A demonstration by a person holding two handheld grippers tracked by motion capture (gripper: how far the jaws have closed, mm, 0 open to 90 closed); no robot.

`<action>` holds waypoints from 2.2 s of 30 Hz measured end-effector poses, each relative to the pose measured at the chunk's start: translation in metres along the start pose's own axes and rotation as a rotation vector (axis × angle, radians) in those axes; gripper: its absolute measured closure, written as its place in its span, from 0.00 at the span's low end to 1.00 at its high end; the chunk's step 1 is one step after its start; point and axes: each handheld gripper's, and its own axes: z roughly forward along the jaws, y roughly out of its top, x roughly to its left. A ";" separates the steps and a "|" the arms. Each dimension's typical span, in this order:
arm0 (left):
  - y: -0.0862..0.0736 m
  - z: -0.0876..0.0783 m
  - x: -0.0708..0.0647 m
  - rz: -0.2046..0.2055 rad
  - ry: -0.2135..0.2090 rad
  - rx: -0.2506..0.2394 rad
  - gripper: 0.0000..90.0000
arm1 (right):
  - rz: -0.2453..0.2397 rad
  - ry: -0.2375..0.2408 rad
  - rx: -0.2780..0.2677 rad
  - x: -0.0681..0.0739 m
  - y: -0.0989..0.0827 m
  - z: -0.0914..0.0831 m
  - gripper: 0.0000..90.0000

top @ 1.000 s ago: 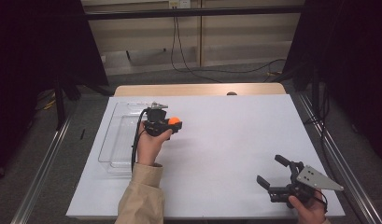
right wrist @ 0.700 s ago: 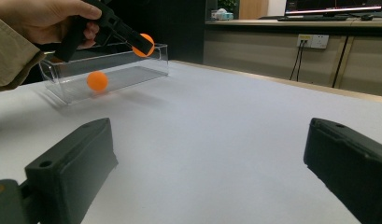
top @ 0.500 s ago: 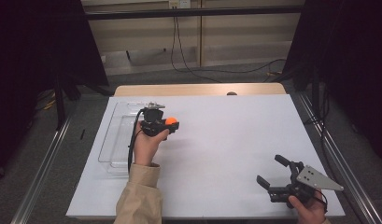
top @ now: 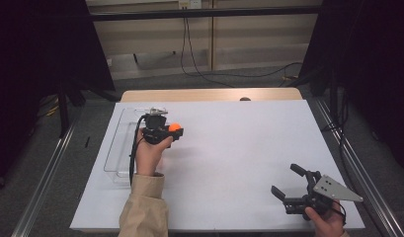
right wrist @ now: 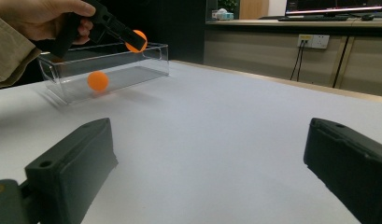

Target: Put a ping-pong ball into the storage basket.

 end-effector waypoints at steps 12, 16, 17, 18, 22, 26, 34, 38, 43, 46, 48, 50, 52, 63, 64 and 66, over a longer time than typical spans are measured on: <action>-0.001 -0.007 0.007 0.004 0.035 -0.009 0.57 | 0.001 0.000 0.000 0.000 0.000 0.000 0.02; -0.001 -0.011 0.010 -0.001 0.044 -0.013 0.57 | 0.000 0.000 0.000 0.000 0.000 0.000 0.02; -0.001 -0.012 0.011 0.002 0.045 -0.012 0.57 | 0.000 0.000 0.000 0.000 0.000 0.000 0.02; -0.001 -0.012 0.012 -0.005 0.047 -0.017 0.57 | 0.001 0.000 0.000 0.000 0.000 0.000 0.02; -0.002 -0.015 0.015 -0.002 0.059 -0.017 0.57 | 0.000 0.000 0.000 0.000 0.000 0.000 0.02; -0.002 -0.018 0.018 -0.005 0.069 -0.022 0.57 | 0.001 0.000 0.002 0.000 0.000 0.000 0.02; -0.005 -0.021 0.023 -0.011 0.091 -0.023 0.57 | 0.000 0.000 0.001 0.000 0.000 0.000 0.02; -0.006 -0.023 0.027 -0.019 0.103 -0.025 0.57 | 0.000 0.000 0.001 0.000 0.000 0.000 0.02; -0.008 -0.025 0.030 -0.025 0.111 -0.031 0.57 | 0.000 0.001 0.001 0.000 0.000 0.000 0.02; -0.008 -0.026 0.031 -0.025 0.118 -0.036 0.57 | 0.002 0.001 0.001 0.000 0.000 0.000 0.02; -0.008 -0.027 0.032 -0.024 0.123 -0.036 0.57 | 0.000 0.000 0.002 0.000 0.000 0.000 0.02; -0.009 -0.028 0.034 -0.020 0.131 -0.035 0.57 | 0.001 0.001 0.002 0.000 0.000 0.001 0.02; -0.010 -0.030 0.036 -0.023 0.137 -0.038 0.57 | 0.002 0.000 0.002 0.000 0.000 0.001 0.02; -0.014 -0.035 0.042 -0.025 0.162 -0.038 0.57 | 0.001 0.002 0.003 0.000 0.000 0.001 0.02; -0.014 -0.035 0.042 -0.023 0.165 -0.038 0.57 | 0.000 0.001 0.003 0.000 0.000 0.001 0.02; -0.015 -0.036 0.043 -0.020 0.171 -0.037 0.57 | 0.001 0.002 0.003 0.000 0.000 0.001 0.02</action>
